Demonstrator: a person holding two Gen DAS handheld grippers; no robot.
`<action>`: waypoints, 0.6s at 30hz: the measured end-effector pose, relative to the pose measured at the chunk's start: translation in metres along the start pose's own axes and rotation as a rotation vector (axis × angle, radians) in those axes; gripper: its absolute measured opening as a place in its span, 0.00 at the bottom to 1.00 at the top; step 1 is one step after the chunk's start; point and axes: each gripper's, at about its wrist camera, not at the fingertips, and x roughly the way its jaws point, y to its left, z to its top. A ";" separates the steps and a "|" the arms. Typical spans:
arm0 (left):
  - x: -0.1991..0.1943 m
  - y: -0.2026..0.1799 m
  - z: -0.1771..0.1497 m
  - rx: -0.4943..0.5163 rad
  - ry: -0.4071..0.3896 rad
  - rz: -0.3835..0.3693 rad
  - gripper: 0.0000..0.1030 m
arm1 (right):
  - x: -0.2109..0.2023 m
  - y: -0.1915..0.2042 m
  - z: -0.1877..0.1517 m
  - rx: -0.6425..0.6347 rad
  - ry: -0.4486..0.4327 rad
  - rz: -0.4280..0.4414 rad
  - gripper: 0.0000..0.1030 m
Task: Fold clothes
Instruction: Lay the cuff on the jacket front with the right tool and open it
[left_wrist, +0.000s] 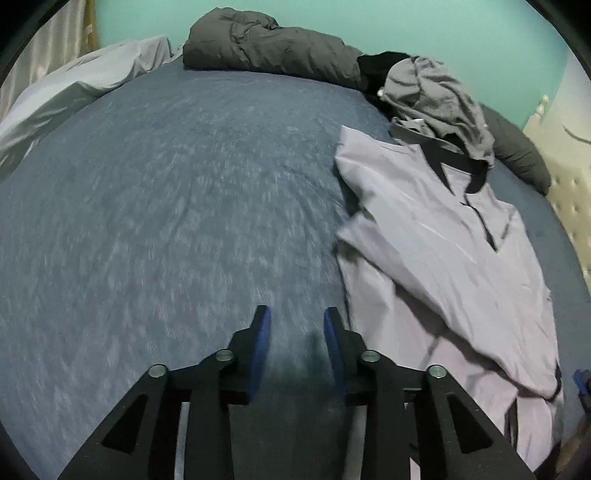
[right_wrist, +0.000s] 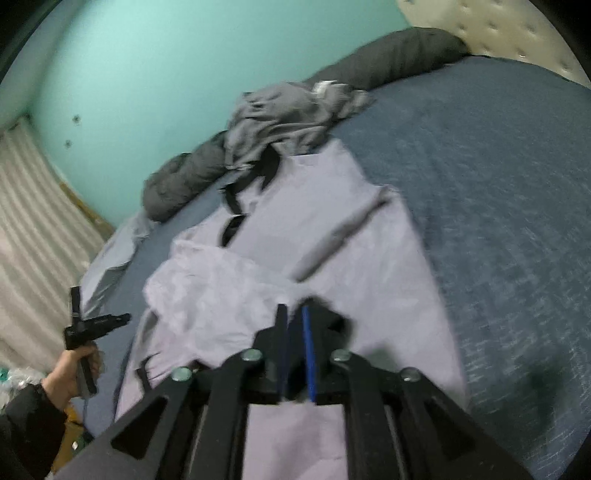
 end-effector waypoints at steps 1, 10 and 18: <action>-0.003 -0.002 -0.008 -0.008 -0.003 -0.010 0.39 | 0.004 0.009 -0.004 -0.004 0.023 0.036 0.30; -0.027 0.005 -0.069 -0.088 -0.033 -0.059 0.50 | 0.069 0.094 -0.059 -0.181 0.302 0.107 0.40; -0.034 0.011 -0.076 -0.052 -0.037 -0.088 0.53 | 0.124 0.120 -0.082 -0.208 0.423 0.033 0.42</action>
